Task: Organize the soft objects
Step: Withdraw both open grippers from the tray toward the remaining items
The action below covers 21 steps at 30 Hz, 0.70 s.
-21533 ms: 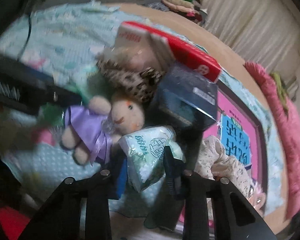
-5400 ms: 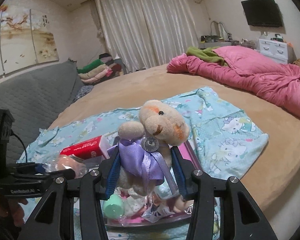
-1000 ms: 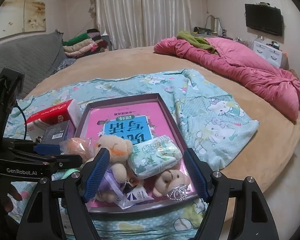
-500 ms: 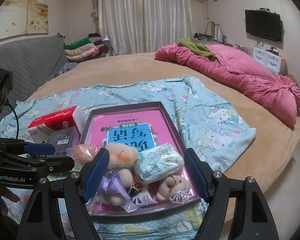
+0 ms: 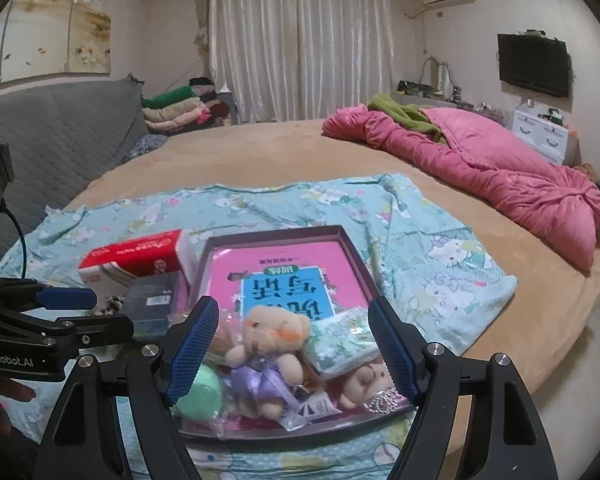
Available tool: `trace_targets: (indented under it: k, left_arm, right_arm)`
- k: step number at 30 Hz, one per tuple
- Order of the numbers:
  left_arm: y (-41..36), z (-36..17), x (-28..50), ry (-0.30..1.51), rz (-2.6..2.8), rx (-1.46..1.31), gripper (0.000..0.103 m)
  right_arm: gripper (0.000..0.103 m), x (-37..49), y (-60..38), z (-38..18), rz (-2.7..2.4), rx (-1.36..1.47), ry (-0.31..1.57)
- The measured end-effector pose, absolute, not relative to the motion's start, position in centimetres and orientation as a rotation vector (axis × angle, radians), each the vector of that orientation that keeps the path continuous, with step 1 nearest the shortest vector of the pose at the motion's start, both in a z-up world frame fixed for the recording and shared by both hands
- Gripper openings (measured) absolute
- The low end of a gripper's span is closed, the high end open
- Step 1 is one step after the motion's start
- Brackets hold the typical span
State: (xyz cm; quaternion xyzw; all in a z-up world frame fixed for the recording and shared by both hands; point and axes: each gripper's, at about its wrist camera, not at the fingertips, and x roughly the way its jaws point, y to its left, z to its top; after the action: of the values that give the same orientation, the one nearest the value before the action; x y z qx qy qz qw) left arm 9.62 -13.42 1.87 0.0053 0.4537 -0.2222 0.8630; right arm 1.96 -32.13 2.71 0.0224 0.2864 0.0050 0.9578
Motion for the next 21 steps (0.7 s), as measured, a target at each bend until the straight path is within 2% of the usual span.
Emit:
trace_targets:
  k: [21]
  left_arm:
    - [-4.1,5.2,8.2,0.908,-0.307,-0.080,0.074]
  right_arm:
    - [0.078,0.1,-25.5,6.2,0.183,0.019,0.551]
